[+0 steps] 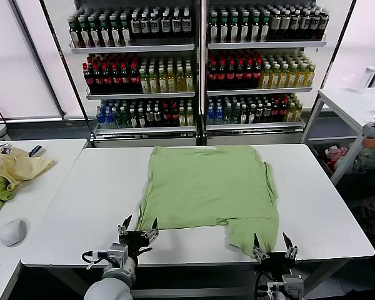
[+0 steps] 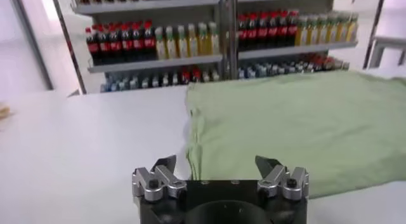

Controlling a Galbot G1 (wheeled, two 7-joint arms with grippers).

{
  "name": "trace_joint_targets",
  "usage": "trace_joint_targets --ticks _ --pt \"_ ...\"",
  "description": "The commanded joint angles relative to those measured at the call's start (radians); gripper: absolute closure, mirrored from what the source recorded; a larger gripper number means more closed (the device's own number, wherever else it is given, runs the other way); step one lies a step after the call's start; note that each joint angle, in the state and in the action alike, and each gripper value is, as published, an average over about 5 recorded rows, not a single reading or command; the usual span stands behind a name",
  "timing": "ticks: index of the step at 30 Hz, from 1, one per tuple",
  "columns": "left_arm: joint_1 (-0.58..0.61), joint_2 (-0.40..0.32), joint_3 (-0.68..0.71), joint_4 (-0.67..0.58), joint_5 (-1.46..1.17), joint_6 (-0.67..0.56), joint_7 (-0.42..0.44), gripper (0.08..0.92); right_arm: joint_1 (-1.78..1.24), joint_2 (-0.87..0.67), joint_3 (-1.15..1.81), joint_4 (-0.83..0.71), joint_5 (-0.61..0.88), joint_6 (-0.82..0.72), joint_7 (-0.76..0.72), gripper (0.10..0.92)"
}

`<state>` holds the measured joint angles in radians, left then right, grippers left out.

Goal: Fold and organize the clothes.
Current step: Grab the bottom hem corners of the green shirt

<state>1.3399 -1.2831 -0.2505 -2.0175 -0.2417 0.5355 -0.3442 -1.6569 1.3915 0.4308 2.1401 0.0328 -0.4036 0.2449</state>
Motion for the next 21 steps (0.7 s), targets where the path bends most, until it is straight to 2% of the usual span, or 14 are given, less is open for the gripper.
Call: trace_joint_targets --ticks 1,5,9,12,21 --pt "-0.051 0.0 0.017 0.073 -0.007 0.047 -0.045 0.177 -0.005 0.007 -0.013 -0.023 -0.006 -0.038 0.006 0.203" --pt "-0.046 0.001 0.023 0.074 -0.011 0.047 -0.044 0.177 -0.005 0.014 -0.019 -0.035 0.007 -0.045 0.011 0.222" --pt "-0.042 0.003 0.032 0.07 -0.027 0.046 -0.042 0.193 -0.006 0.02 -0.021 -0.037 0.042 -0.048 0.016 0.318" --pt "-0.039 0.007 0.033 0.065 -0.056 0.047 -0.042 0.256 -0.005 0.023 -0.02 -0.034 0.067 -0.05 0.017 0.404" --pt "-0.034 0.031 0.027 0.062 -0.116 0.047 -0.04 0.514 -0.003 0.021 -0.002 -0.022 0.106 -0.045 0.009 0.663"
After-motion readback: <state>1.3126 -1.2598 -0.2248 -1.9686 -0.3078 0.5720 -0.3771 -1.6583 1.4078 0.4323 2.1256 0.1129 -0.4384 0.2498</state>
